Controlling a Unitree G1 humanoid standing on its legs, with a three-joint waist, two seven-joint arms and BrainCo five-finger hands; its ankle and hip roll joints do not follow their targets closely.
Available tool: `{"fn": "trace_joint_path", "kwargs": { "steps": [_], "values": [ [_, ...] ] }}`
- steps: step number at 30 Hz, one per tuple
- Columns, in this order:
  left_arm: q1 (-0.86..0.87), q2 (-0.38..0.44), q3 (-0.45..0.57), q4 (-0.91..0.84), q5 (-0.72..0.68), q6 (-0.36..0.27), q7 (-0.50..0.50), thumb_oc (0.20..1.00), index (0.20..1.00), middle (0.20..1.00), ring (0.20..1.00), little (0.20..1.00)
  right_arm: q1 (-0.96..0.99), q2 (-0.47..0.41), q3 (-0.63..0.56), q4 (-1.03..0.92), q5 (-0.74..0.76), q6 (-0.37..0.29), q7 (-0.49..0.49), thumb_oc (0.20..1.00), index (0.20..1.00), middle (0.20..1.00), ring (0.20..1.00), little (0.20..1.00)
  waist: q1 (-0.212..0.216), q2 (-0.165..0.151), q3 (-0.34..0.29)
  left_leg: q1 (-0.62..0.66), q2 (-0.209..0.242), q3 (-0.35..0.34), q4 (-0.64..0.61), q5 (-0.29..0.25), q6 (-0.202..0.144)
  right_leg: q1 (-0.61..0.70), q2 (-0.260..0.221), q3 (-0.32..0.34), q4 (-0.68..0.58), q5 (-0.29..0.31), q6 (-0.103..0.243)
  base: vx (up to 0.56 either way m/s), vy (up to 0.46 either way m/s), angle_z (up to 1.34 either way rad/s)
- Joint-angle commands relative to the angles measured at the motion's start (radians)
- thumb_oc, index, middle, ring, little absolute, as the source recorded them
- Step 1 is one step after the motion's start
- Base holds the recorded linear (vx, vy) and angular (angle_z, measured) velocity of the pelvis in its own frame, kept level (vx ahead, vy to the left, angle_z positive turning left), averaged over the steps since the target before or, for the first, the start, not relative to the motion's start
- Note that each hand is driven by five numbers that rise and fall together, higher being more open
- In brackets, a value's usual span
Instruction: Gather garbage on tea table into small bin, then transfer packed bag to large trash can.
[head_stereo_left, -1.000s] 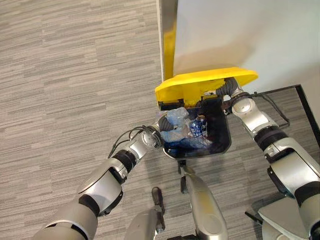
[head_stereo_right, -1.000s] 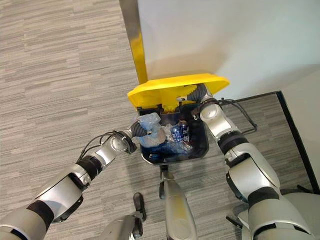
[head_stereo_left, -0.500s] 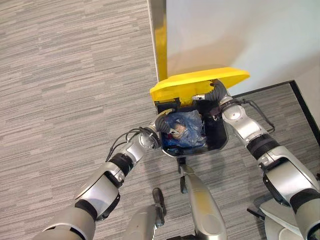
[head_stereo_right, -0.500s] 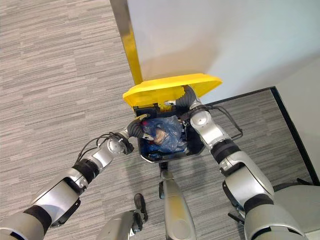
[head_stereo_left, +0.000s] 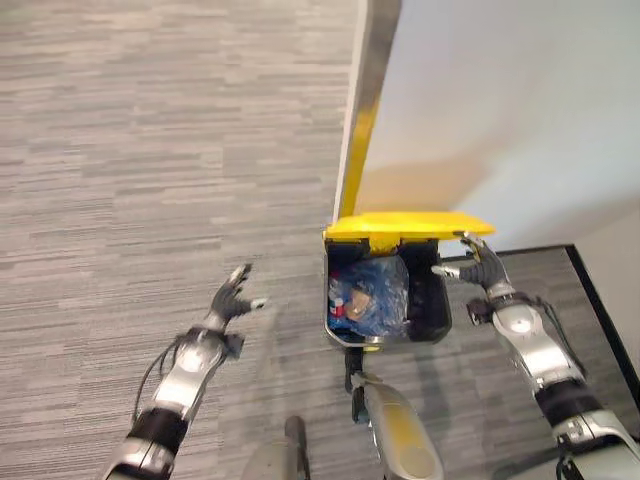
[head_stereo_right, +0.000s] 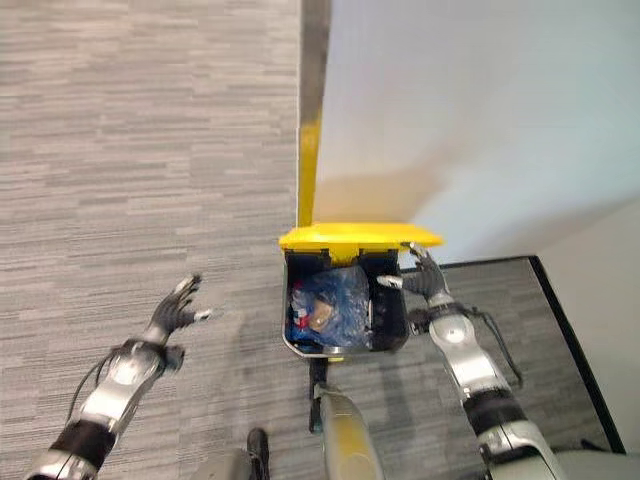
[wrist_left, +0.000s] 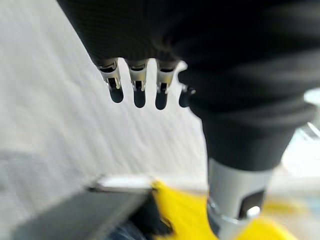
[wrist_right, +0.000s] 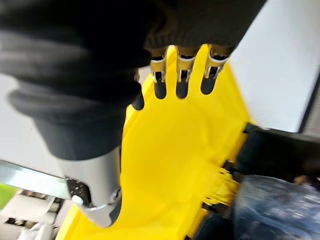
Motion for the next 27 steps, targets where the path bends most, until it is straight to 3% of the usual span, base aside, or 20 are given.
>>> {"fn": "trace_joint_path", "kwargs": {
  "steps": [1, 5, 9, 11, 12, 14, 17, 19, 27],
  "values": [
    [0.112, 0.003, 0.132, -0.040, -0.023, -0.032, -0.006, 1.000, 1.000, 1.000, 1.000, 1.000, 0.025, 0.025, -0.044, -0.053, -0.042, -0.055, 0.032, 1.000, 1.000, 1.000, 1.000, 1.000, 0.049, -0.027, -0.024, 0.089, -0.079, 0.017, 0.063, -0.166, 0.049, -0.001, -0.041, 0.030, -0.189, 0.158, 0.131, -0.11, 0.041, -0.08],
    [0.214, -0.011, 0.212, 0.002, 0.010, -0.004, -0.005, 1.000, 1.000, 1.000, 1.000, 1.000, 0.095, 0.024, -0.069, -0.060, -0.068, -0.043, 0.061, 1.000, 1.000, 1.000, 1.000, 1.000, 0.075, -0.020, -0.028, 0.113, -0.082, 0.023, 0.029, -0.135, 0.056, 0.016, -0.043, -0.019, -0.173, 0.141, 0.140, -0.09, 0.058, -0.11],
    [0.241, -0.024, 0.228, 0.037, 0.009, 0.002, 0.006, 1.000, 1.000, 1.000, 1.000, 1.000, 0.118, 0.032, -0.064, -0.058, -0.070, -0.040, 0.072, 1.000, 1.000, 1.000, 1.000, 1.000, 0.074, -0.019, -0.023, 0.126, -0.085, 0.030, -0.024, -0.085, 0.064, 0.006, -0.055, -0.041, -0.101, 0.152, 0.153, -0.08, 0.043, -0.15],
    [0.250, -0.031, 0.224, 0.063, 0.008, 0.004, 0.011, 1.000, 1.000, 1.000, 1.000, 1.000, 0.154, 0.036, -0.066, -0.064, -0.065, -0.045, 0.074, 1.000, 1.000, 1.000, 1.000, 1.000, 0.080, -0.004, -0.021, 0.113, -0.073, 0.036, -0.039, -0.063, 0.066, 0.026, -0.055, -0.047, -0.031, 0.084, 0.132, -0.20, 0.038, -0.31],
    [0.263, -0.030, 0.225, 0.066, 0.015, 0.008, 0.006, 1.000, 1.000, 1.000, 1.000, 1.000, 0.198, 0.037, -0.079, -0.065, -0.067, -0.049, 0.080, 1.000, 1.000, 1.000, 1.000, 1.000, 0.082, 0.015, -0.028, 0.090, -0.057, 0.045, -0.069, -0.028, 0.070, 0.018, -0.043, 0.009, 0.127, 0.019, 0.103, -0.23, 0.035, -0.19],
    [0.270, -0.032, 0.222, 0.068, 0.019, 0.010, 0.006, 1.000, 1.000, 1.000, 1.000, 1.000, 0.234, 0.052, -0.086, -0.051, -0.066, -0.051, 0.079, 1.000, 1.000, 1.000, 1.000, 1.000, 0.084, 0.040, -0.033, 0.074, -0.034, 0.048, -0.093, 0.004, 0.071, 0.012, -0.032, 0.055, 0.268, -0.016, 0.089, -0.14, -0.006, -0.06],
    [0.277, -0.033, 0.214, 0.067, 0.008, 0.013, 0.005, 1.000, 1.000, 1.000, 1.000, 1.000, 0.292, 0.076, -0.106, -0.020, -0.062, -0.048, 0.080, 1.000, 1.000, 1.000, 1.000, 1.000, 0.090, 0.019, -0.065, 0.055, -0.029, 0.030, -0.104, 0.027, 0.044, 0.153, 0.001, 0.091, 0.104, -0.098, 0.072, 0.08, -0.150, -0.25],
    [0.275, -0.045, 0.207, 0.089, -0.007, 0.010, 0.009, 1.000, 1.000, 1.000, 1.000, 1.000, 0.296, 0.079, -0.095, 0.025, -0.055, -0.042, 0.074, 1.000, 1.000, 1.000, 1.000, 1.000, 0.091, 0.008, -0.106, 0.047, -0.007, 0.047, -0.121, 0.042, 0.020, 0.211, 0.039, 0.114, -0.043, -0.083, 0.072, 0.14, -0.207, -0.06],
    [0.272, -0.065, 0.198, 0.120, -0.006, 0.017, -0.007, 1.000, 1.000, 1.000, 1.000, 1.000, 0.330, 0.056, -0.108, 0.088, -0.068, -0.033, 0.071, 1.000, 1.000, 1.000, 1.000, 1.000, 0.077, 0.019, -0.154, 0.101, 0.018, 0.043, -0.204, 0.072, -0.004, 0.301, 0.054, 0.107, -0.161, -0.081, 0.051, 0.09, -0.083, -0.07]
  ]
}}
